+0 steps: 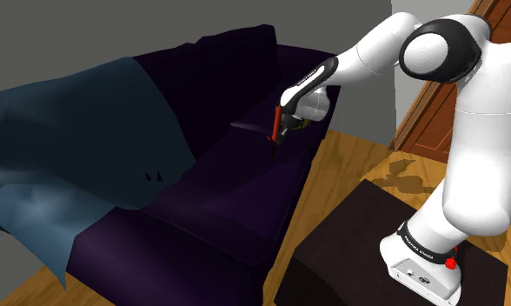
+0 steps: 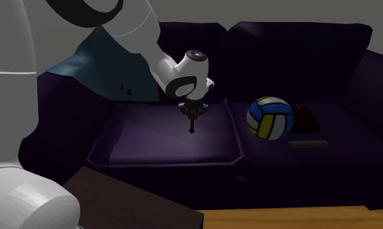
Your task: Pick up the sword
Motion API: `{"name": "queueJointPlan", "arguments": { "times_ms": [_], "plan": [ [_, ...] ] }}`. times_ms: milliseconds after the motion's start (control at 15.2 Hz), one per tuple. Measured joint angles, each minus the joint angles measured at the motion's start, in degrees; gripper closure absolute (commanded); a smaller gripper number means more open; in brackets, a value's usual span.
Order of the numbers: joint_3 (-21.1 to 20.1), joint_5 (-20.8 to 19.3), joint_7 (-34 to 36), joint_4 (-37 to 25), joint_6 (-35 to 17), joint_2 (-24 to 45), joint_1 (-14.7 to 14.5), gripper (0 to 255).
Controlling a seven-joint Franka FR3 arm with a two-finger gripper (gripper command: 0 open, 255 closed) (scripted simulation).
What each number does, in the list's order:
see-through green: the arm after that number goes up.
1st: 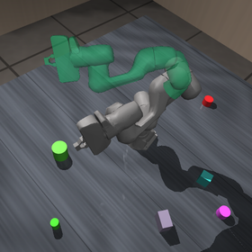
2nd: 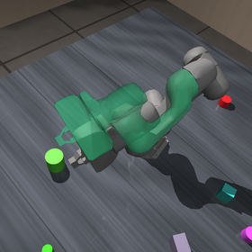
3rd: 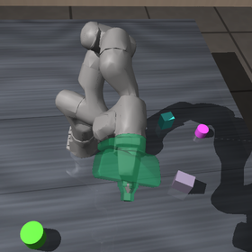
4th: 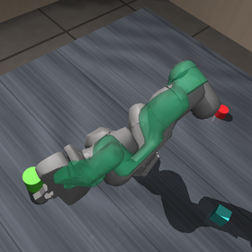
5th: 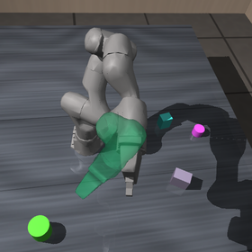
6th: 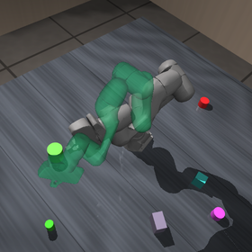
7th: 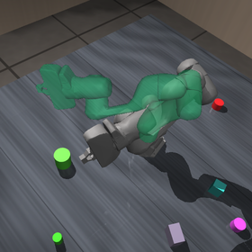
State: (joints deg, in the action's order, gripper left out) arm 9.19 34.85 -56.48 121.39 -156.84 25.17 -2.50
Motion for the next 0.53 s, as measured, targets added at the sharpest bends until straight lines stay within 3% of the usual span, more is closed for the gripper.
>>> {"name": "queueJointPlan", "arguments": {
  "times_ms": [528],
  "plan": [
    [2.91, -4.41, 4.07, 0.94, 4.14, -5.31, -2.02, 255]
  ]
}}
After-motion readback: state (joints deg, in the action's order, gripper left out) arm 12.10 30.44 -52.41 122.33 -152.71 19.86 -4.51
